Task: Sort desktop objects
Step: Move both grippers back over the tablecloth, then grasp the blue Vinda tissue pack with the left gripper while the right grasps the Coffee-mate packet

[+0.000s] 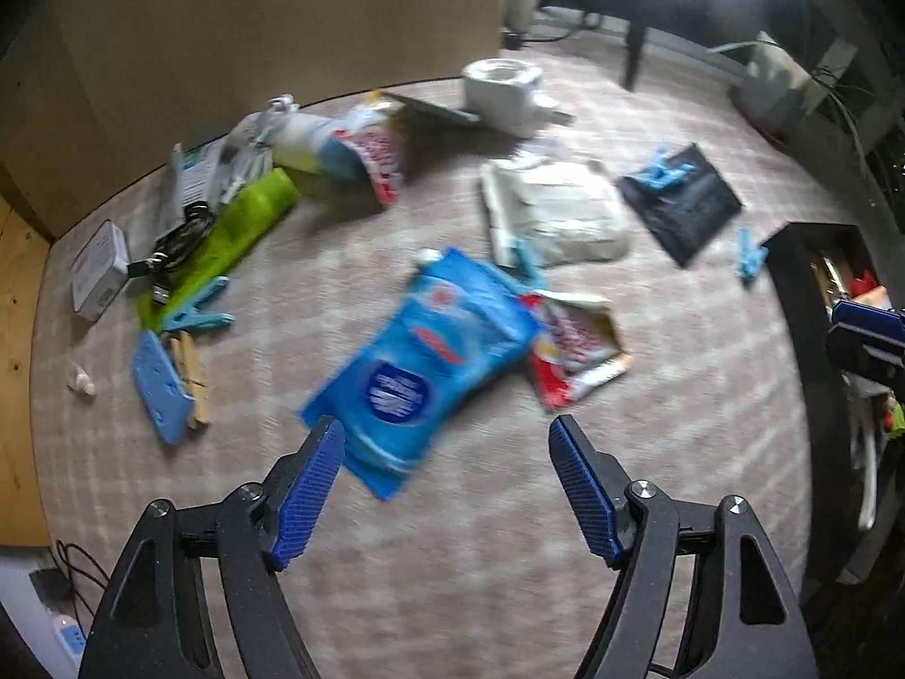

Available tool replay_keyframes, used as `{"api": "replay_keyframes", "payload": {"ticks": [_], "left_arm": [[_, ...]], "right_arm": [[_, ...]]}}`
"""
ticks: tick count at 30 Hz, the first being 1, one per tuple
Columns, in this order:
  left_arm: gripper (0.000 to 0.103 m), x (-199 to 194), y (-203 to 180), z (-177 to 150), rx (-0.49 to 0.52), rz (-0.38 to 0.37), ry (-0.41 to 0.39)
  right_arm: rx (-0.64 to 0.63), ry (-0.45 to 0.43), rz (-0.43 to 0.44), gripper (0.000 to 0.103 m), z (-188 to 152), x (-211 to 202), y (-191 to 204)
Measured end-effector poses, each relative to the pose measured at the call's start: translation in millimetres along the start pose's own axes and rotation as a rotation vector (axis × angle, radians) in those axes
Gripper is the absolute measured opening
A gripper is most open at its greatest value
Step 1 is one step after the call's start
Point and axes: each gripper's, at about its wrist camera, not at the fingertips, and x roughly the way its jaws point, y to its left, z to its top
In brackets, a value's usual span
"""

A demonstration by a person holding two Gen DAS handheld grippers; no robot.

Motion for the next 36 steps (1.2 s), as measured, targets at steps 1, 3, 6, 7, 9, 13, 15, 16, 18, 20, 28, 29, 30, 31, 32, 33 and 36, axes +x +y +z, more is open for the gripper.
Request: {"api": "replay_keyframes", "payload": {"ticks": [1,3,6,7,9,13,15,16,18,20,28,29,30,31,32,33,36], "left_arm": [[0.075,2.1,4.2,1.6,-0.001,0.006,-0.005],[0.075,7.6,7.0,3.8,0.015,0.015,-0.005],[0.075,18.0,7.4,4.6,0.053,0.017,0.008],[0.075,21.9,7.4,4.6,0.062,0.018,0.014],[0.075,29.1,8.3,6.6,0.078,0.016,0.022],[0.076,41.3,9.2,9.9,0.095,0.018,0.024],[0.076,47.3,11.0,13.2,0.089,0.013,0.019],[0.076,50.6,12.2,14.8,0.083,0.009,0.018],[0.075,56.2,14.3,16.4,0.071,-0.001,0.016],[0.074,63.7,15.8,16.3,0.06,-0.012,0.026],[0.063,61.0,13.8,9.3,0.05,0.006,-0.054],[0.062,60.4,13.8,7.5,0.046,0.006,-0.061],[0.062,59.9,13.9,5.8,0.043,0.008,-0.068],[0.061,59.4,14.5,4.0,0.036,0.01,-0.073],[0.061,58.9,15.9,2.1,0.022,0.013,-0.076],[0.06,58.6,19.3,2.2,0.008,0.013,-0.08],[0.055,56.2,24.5,-2.5,-0.021,0.022,-0.087]], "right_arm": [[-0.007,0.01,0.003,0.062,3.8,6.5,5.5],[-0.015,0.036,0.01,0.063,11.1,21.5,14.9],[-0.026,0.073,0.025,0.063,19.4,44.9,28.6],[-0.033,0.083,0.025,0.063,21.3,51.9,33.3],[-0.046,0.103,0.024,0.063,24.5,65.6,41.9],[-0.066,0.13,0.02,0.063,28.7,88.2,54.1],[-0.068,0.132,0.019,0.063,30.6,95.8,57.8],[-0.068,0.131,0.021,0.063,31.2,99.4,59.3],[-0.065,0.135,0.023,0.063,31.9,105.9,61.5],[-0.053,0.139,0.025,0.063,32.6,113.3,62.7],[-0.019,0.079,0.052,0.064,27.6,122.1,68.7],[-0.022,0.076,0.051,0.064,27.0,122.0,69.2],[-0.024,0.073,0.051,0.064,26.6,121.9,69.3],[-0.026,0.07,0.055,0.064,26.2,121.6,69.0],[-0.026,0.068,0.06,0.064,26.2,121.4,68.8],[-0.023,0.067,0.065,0.064,25.9,121.4,68.2],[0.005,0.07,0.079,0.064,27.4,121.4,64.9]]}}
